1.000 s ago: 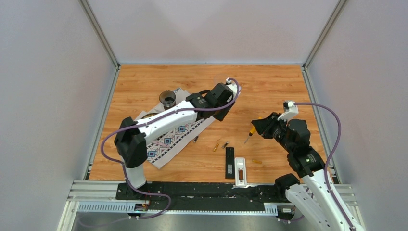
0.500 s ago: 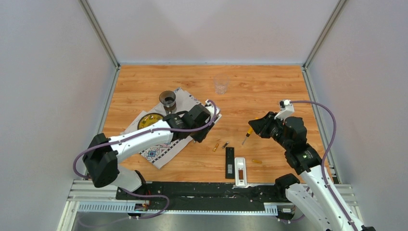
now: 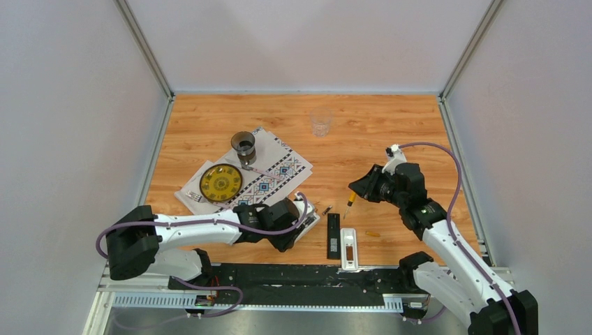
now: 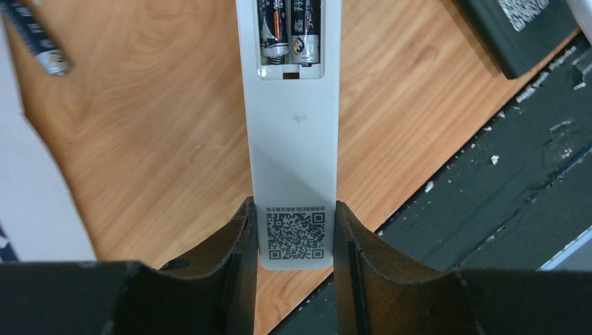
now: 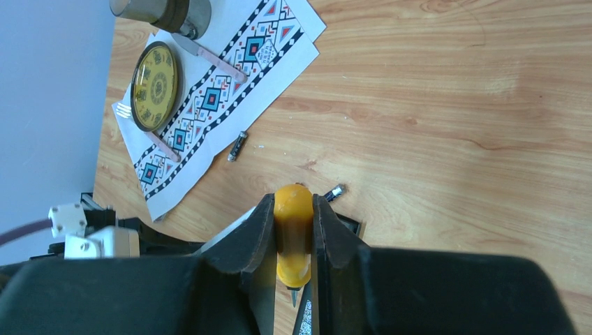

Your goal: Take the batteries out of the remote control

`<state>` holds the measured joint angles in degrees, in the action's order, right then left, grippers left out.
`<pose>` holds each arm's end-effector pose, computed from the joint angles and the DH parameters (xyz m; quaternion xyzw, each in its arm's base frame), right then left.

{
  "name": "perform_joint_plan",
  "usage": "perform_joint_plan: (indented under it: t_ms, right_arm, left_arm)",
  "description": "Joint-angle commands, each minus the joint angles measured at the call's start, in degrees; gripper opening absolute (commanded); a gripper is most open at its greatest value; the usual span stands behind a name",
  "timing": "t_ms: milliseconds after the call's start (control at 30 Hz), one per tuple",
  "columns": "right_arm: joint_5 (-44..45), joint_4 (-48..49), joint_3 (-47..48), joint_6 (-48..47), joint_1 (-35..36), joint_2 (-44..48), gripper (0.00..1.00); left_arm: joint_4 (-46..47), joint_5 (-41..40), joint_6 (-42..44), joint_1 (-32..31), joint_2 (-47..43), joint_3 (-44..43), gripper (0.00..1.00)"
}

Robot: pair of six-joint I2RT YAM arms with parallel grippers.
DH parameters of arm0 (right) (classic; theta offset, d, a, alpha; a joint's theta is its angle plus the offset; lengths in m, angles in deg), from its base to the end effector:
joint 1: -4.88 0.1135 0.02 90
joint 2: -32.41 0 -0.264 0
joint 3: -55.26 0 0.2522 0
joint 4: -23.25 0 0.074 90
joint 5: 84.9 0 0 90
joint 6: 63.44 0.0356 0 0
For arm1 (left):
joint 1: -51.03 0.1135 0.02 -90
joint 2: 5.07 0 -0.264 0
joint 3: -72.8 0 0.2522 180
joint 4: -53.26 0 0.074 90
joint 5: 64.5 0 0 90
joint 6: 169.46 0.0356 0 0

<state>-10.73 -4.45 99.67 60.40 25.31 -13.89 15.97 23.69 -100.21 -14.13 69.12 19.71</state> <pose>0.1689 0.0733 0.2426 0.0311 0.8582 0.3332 0.3892 0.1022 -0.2181 0.1834 0.3596 0.8924 -0.1744 0.2097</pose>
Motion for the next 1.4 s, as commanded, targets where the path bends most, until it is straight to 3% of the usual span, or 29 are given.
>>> perform_joint_plan:
  t_ms: [0,567,900,1167,1367]
  right_arm:
    - [-2.6,4.8,-0.6,0.6,-0.1,-1.4,0.0]
    - [-4.7,7.0,-1.0,0.4,-0.1,-5.2,0.0]
    - [-4.6,7.5,-1.5,0.3,0.0,-6.0,0.0]
    - [-4.6,9.4,-1.2,0.3,0.5,-8.5,0.0]
    - [-4.5,11.3,-0.6,0.6,1.5,-11.0,0.0]
  left_arm:
    - [6.0,-1.7,-2.3,-3.3,1.2,1.0,0.0]
    - [2.1,-4.3,0.7,-4.6,11.2,-2.3,0.0]
    - [1.3,-5.4,2.3,-4.6,11.6,-2.9,0.33]
    - [-0.7,-13.0,-0.2,-4.6,7.3,0.1,0.64]
    - [1.8,-13.1,-0.4,-4.6,4.8,2.6,0.69]
